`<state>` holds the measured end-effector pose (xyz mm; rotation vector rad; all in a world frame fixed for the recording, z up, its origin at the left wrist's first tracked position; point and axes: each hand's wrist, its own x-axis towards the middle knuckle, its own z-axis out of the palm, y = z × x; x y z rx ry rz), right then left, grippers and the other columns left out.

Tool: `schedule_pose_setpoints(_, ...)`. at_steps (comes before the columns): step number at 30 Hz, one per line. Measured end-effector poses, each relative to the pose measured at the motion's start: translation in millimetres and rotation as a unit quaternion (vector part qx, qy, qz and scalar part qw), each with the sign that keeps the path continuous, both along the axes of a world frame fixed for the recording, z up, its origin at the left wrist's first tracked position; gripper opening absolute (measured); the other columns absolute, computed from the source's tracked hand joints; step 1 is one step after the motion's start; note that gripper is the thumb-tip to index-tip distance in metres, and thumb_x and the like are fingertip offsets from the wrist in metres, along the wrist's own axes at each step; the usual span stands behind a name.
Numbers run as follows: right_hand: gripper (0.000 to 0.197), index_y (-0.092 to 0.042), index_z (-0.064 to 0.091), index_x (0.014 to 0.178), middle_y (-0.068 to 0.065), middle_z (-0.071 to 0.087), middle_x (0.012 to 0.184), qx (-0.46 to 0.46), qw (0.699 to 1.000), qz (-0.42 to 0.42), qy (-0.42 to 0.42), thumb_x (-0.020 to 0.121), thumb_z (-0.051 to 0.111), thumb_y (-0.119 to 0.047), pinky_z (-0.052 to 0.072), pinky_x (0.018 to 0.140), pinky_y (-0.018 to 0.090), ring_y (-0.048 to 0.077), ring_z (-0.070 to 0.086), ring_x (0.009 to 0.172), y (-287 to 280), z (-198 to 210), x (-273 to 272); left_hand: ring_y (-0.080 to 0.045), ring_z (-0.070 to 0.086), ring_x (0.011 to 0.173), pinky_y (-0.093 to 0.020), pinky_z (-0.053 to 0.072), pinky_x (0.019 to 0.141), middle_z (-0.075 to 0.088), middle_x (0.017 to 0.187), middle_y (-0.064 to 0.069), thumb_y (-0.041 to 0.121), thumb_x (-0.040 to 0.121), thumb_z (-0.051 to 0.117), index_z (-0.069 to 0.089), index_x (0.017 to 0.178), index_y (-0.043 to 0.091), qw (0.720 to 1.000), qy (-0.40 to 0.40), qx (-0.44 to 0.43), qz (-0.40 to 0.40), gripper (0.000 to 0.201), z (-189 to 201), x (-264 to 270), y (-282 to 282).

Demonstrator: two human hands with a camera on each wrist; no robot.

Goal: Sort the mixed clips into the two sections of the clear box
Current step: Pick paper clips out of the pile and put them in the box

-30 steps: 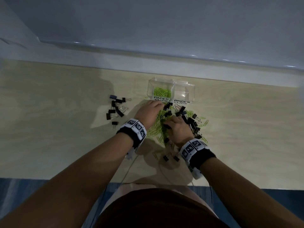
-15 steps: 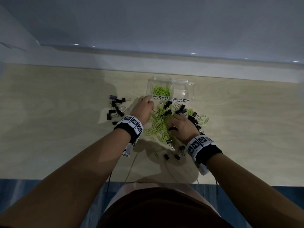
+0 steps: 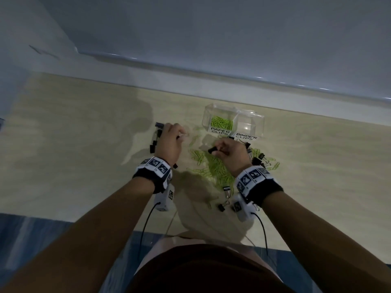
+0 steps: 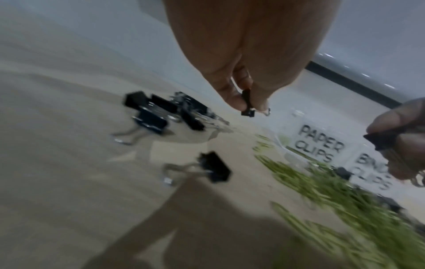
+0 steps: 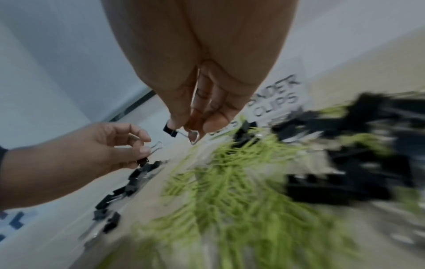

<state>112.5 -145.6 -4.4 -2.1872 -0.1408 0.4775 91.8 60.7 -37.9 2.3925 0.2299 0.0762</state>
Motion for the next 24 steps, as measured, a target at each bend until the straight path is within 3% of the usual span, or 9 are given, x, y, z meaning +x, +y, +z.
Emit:
schedule_pose_setpoints(3, 0.014, -0.017, 0.064, 0.086, -0.002, 0.064, 0.084, -0.019, 0.998, 0.056, 0.035, 0.078, 0.071, -0.008, 0.051, 0.071, 0.027, 0.014, 0.061, 0.079, 39, 3, 7, -0.030, 0.054, 0.092, -0.040, 0.048, 0.078, 0.053, 0.108, -0.012, 0.001, 0.082, 0.058, 0.057, 0.095, 0.010, 0.995, 0.034, 0.086, 0.020, 0.017, -2, -6, 24)
schedule_pose_setpoints(5, 0.007, -0.011, 0.063, 0.084, -0.002, 0.064, 0.085, -0.037, 0.994, 0.100, 0.030, 0.081, 0.065, -0.005, 0.049, 0.070, 0.028, 0.015, 0.060, 0.077, 61, 5, 10, -0.035, 0.050, 0.098, -0.042, 0.045, 0.080, 0.056, 0.107, -0.014, -0.001, 0.078, 0.061, 0.060, 0.097, 0.009, 0.989, 0.031, 0.145, -0.011, 0.021, -1, -9, 30)
schedule_pose_setpoints(7, 0.014, -0.011, 0.064, 0.086, -0.003, 0.062, 0.088, -0.069, 0.990, 0.126, -0.009, 0.084, 0.053, -0.001, 0.047, 0.072, 0.027, 0.014, 0.058, 0.079, 74, 6, 16, -0.036, 0.048, 0.101, -0.042, 0.044, 0.082, 0.057, 0.106, -0.013, -0.002, 0.077, 0.061, 0.062, 0.097, 0.008, 0.986, 0.018, 0.163, -0.029, 0.023, 0, -11, 31)
schedule_pose_setpoints(10, 0.035, -0.010, 0.058, 0.115, 0.008, 0.058, 0.117, -0.177, 0.965, 0.183, -0.058, 0.083, 0.052, 0.001, 0.050, 0.090, 0.038, 0.026, 0.058, 0.103, 84, 8, 30, -0.036, 0.053, 0.097, -0.043, 0.048, 0.080, 0.058, 0.105, -0.018, 0.002, 0.083, 0.054, 0.063, 0.097, 0.002, 0.992, 0.014, 0.109, -0.063, 0.017, 4, -21, 22)
schedule_pose_setpoints(14, 0.060, -0.009, 0.033, 0.140, 0.009, 0.026, 0.151, -0.279, 0.909, 0.306, -0.036, 0.085, 0.053, -0.003, 0.037, 0.107, 0.040, 0.028, 0.037, 0.132, 77, -6, 44, -0.034, 0.054, 0.101, -0.032, 0.045, 0.083, 0.057, 0.110, -0.018, 0.015, 0.085, 0.058, 0.061, 0.106, 0.001, 0.980, 0.067, 0.056, -0.176, 0.026, 3, -55, 1)
schedule_pose_setpoints(16, 0.059, -0.009, 0.030, 0.142, 0.006, 0.017, 0.154, -0.305, 0.886, 0.346, -0.051, 0.087, 0.047, 0.003, 0.036, 0.108, 0.041, 0.027, 0.029, 0.137, 63, -11, 44, -0.030, 0.053, 0.106, -0.028, 0.043, 0.091, 0.054, 0.115, -0.014, 0.015, 0.082, 0.065, 0.058, 0.114, 0.003, 0.975, 0.089, 0.047, -0.196, 0.034, -5, -69, -8)
schedule_pose_setpoints(18, 0.060, -0.012, 0.032, 0.142, 0.003, 0.015, 0.156, -0.311, 0.872, 0.373, -0.064, 0.086, 0.042, 0.008, 0.034, 0.108, 0.044, 0.026, 0.028, 0.138, 49, -11, 34, -0.028, 0.051, 0.112, -0.032, 0.043, 0.096, 0.051, 0.123, -0.013, 0.012, 0.081, 0.065, 0.053, 0.122, 0.005, 0.978, 0.111, 0.047, -0.169, 0.044, -9, -77, -15)
schedule_pose_setpoints(21, 0.058, -0.012, 0.037, 0.140, 0.006, 0.022, 0.154, -0.292, 0.853, 0.413, -0.129, 0.086, 0.042, 0.008, 0.034, 0.109, 0.044, 0.031, 0.034, 0.135, 26, -12, 6, -0.036, 0.054, 0.109, -0.037, 0.045, 0.095, 0.054, 0.120, -0.020, 0.000, 0.077, 0.060, 0.053, 0.122, -0.002, 0.986, 0.090, 0.016, -0.140, 0.046, -10, -70, -26)
schedule_pose_setpoints(24, 0.056, -0.009, 0.046, 0.135, 0.009, 0.034, 0.149, -0.251, 0.858, 0.422, -0.153, 0.082, 0.049, 0.008, 0.041, 0.104, 0.043, 0.034, 0.043, 0.129, 2, -17, -18, -0.031, 0.047, 0.117, -0.035, 0.039, 0.101, 0.045, 0.127, -0.017, 0.016, 0.080, 0.050, 0.043, 0.132, 0.003, 0.984, 0.120, -0.021, -0.129, 0.054, -6, -56, -34)
